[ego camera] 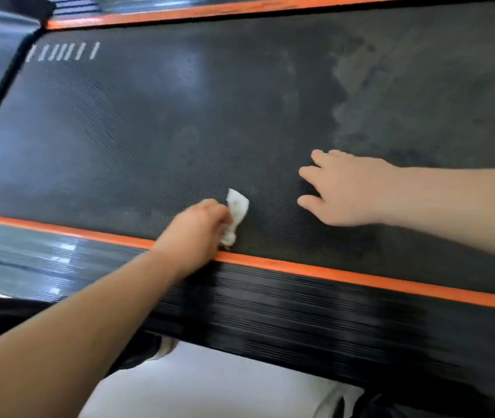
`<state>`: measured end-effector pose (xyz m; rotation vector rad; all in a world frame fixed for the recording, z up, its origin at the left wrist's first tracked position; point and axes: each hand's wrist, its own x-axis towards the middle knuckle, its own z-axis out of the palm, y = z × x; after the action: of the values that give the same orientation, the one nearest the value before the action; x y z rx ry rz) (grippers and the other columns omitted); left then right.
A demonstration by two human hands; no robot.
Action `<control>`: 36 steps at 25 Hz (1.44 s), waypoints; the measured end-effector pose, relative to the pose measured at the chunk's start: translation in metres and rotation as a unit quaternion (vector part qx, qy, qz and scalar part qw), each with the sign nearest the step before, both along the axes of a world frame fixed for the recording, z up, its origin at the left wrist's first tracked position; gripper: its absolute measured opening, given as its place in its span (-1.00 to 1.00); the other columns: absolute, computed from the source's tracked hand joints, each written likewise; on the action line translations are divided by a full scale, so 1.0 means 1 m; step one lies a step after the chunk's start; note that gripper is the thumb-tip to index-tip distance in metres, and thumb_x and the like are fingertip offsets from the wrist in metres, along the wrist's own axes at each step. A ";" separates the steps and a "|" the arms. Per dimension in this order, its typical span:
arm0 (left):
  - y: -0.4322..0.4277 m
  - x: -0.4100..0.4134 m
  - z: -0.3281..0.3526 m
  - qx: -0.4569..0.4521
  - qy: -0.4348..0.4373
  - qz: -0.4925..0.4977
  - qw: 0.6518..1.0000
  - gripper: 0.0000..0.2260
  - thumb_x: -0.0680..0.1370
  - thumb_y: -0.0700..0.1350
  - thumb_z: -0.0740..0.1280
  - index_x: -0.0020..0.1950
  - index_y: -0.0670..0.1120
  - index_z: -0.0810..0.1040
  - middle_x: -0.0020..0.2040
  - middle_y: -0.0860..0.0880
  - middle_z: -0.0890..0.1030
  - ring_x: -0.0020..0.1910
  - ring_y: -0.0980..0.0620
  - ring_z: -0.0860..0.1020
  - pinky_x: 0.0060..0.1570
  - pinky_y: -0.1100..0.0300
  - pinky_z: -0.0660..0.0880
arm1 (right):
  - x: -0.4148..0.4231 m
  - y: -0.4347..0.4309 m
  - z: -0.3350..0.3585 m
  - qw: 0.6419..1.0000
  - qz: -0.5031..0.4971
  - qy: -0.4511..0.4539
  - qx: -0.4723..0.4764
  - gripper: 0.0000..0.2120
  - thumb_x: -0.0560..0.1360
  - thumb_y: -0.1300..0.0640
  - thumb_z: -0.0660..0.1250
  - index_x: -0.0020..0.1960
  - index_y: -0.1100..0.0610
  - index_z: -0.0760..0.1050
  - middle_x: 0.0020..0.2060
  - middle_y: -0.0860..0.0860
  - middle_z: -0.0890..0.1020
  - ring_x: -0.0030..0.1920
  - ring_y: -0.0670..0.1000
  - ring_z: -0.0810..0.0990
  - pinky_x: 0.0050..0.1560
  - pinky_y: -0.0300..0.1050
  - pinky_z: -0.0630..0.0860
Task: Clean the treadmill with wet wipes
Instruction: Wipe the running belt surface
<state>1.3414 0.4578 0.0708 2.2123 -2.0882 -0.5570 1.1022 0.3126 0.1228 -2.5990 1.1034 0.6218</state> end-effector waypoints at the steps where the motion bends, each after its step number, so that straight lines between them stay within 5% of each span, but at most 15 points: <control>1: 0.008 0.026 -0.002 -0.015 -0.018 0.052 0.998 -0.90 0.55 -0.21 0.33 -0.01 -0.05 0.61 -0.06 -0.06 0.57 -0.03 -0.20 0.58 -0.02 -0.05 0.53 | 0.021 0.004 0.005 1.000 0.010 -0.009 0.021 -0.47 0.65 -0.24 0.05 0.49 0.03 0.32 0.39 0.11 0.37 0.44 0.22 0.37 0.32 0.22 0.46; 5: 0.024 0.053 -0.003 -0.048 -0.013 0.231 0.972 -0.86 0.56 -0.21 0.31 0.09 -0.09 0.58 0.04 -0.16 0.60 0.06 -0.26 0.56 0.05 -0.02 0.47 | 0.079 0.034 -0.012 0.993 -0.071 -0.020 0.093 -0.46 0.65 -0.24 0.11 0.57 -0.08 0.25 0.55 0.16 0.24 0.54 0.25 0.22 0.44 0.22 0.33; 9: 0.019 0.022 -0.002 -0.043 0.013 0.147 0.988 -0.79 0.57 -0.13 0.32 0.20 -0.07 0.56 0.08 -0.15 0.53 0.03 -0.20 0.55 0.05 0.02 0.48 | 0.078 0.059 -0.039 0.993 -0.117 -0.002 0.033 -0.35 0.58 -0.37 0.14 0.61 -0.25 0.08 0.65 0.05 -0.05 0.63 0.25 -0.07 0.36 0.30 0.40; 12: 0.013 0.033 -0.005 -0.036 0.060 0.142 0.987 -0.89 0.59 -0.14 0.34 0.11 -0.07 0.56 -0.01 -0.03 0.61 -0.02 -0.08 0.58 0.02 0.16 0.45 | 0.073 0.064 -0.039 0.995 -0.097 -0.001 -0.006 -0.37 0.60 -0.39 0.03 0.62 -0.29 0.02 0.66 0.03 -0.07 0.64 0.21 -0.07 0.26 0.20 0.44; 19: -0.005 0.033 -0.010 -0.034 0.079 0.390 0.917 -0.86 0.57 -0.12 0.37 -0.18 -0.08 0.61 -0.10 -0.03 0.66 -0.13 -0.03 0.59 -0.05 0.20 0.47 | 0.076 0.058 -0.037 0.996 -0.089 0.029 0.008 -0.44 0.65 -0.26 -0.03 0.63 -0.29 -0.05 0.66 -0.01 -0.11 0.64 0.22 -0.13 0.28 0.21 0.40; 22: -0.011 -0.014 -0.007 0.011 0.132 0.264 0.955 -0.82 0.55 -0.18 0.37 -0.26 -0.07 0.56 -0.20 -0.03 0.64 -0.17 -0.07 0.60 -0.11 0.18 0.52 | 0.079 0.047 -0.027 0.993 -0.081 0.057 0.061 -0.40 0.64 -0.12 0.05 0.62 -0.32 -0.08 0.66 -0.05 -0.16 0.65 0.19 -0.14 0.31 0.23 0.36; 25: -0.009 -0.054 0.003 0.055 0.079 0.108 0.989 -0.90 0.56 -0.20 0.32 -0.13 -0.04 0.51 -0.08 -0.03 0.60 -0.09 -0.06 0.54 -0.07 0.10 0.50 | 0.074 0.040 -0.017 0.990 -0.066 0.078 0.093 -0.30 0.60 0.03 0.12 0.62 -0.32 -0.10 0.66 -0.06 -0.16 0.65 0.16 -0.11 0.34 0.22 0.36; 31: -0.023 -0.016 0.010 -0.002 0.046 0.308 0.950 -0.88 0.52 -0.23 0.31 -0.11 -0.05 0.61 -0.04 -0.07 0.66 -0.04 -0.10 0.65 0.06 0.02 0.59 | 0.074 0.041 -0.028 0.996 -0.053 0.058 0.049 -0.26 0.60 -0.11 0.33 0.62 -0.30 -0.04 0.65 -0.03 -0.07 0.62 0.17 0.01 0.30 0.29 0.40; 34: -0.031 -0.070 0.000 0.022 0.049 0.192 0.980 -0.84 0.56 -0.18 0.29 0.09 -0.07 0.60 0.01 -0.08 0.63 -0.01 -0.13 0.61 -0.07 0.10 0.49 | 0.062 0.043 -0.041 0.998 -0.047 -0.010 0.039 -0.30 0.61 -0.08 0.29 0.61 -0.33 -0.02 0.64 -0.12 -0.06 0.63 0.04 -0.01 0.28 0.14 0.46; 36: -0.034 -0.079 -0.003 0.025 0.066 0.136 0.988 -0.87 0.56 -0.18 0.28 0.07 -0.07 0.58 0.04 -0.07 0.61 0.03 -0.14 0.59 -0.03 0.08 0.50 | 0.045 0.034 -0.033 0.989 -0.084 -0.070 0.098 -0.28 0.60 0.00 0.30 0.63 -0.27 0.00 0.65 -0.18 -0.01 0.63 -0.02 0.07 0.46 0.12 0.37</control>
<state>1.2625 0.4240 0.0677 2.3614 -1.6903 -0.7168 1.1477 0.3470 0.0898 -2.3164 1.1405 0.4749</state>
